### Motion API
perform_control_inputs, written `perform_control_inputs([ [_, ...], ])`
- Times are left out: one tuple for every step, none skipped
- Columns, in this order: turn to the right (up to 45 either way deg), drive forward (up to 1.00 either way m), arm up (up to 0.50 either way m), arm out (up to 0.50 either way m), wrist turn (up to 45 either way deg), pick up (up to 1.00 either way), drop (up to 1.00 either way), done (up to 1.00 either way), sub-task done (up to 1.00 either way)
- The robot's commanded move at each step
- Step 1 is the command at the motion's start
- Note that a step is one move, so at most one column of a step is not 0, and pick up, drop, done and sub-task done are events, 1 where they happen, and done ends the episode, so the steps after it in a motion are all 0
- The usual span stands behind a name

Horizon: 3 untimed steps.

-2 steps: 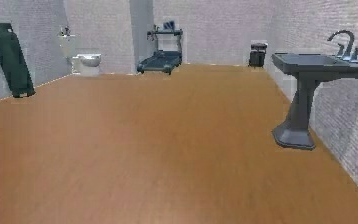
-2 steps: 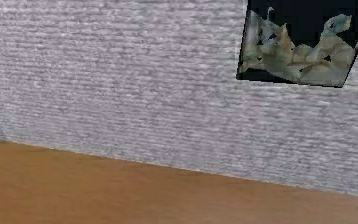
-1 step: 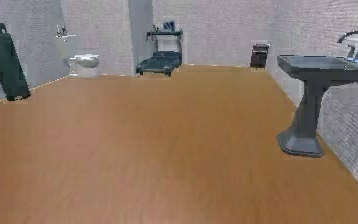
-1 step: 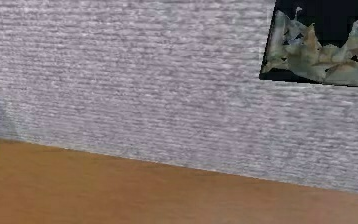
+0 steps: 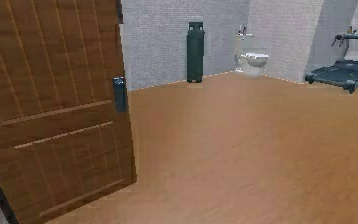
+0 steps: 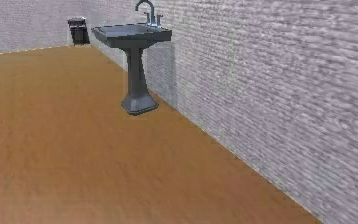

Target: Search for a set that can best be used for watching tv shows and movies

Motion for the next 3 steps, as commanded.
perform_control_inputs([
  [-15.0, 0.00, 0.00, 0.00, 0.0, 0.00, 0.00, 0.00, 0.00],
  [0.0, 0.40, 0.00, 0.00, 0.0, 0.00, 0.00, 0.00, 0.00],
  [-45.0, 0.00, 0.00, 0.00, 0.0, 0.00, 0.00, 0.00, 0.00],
])
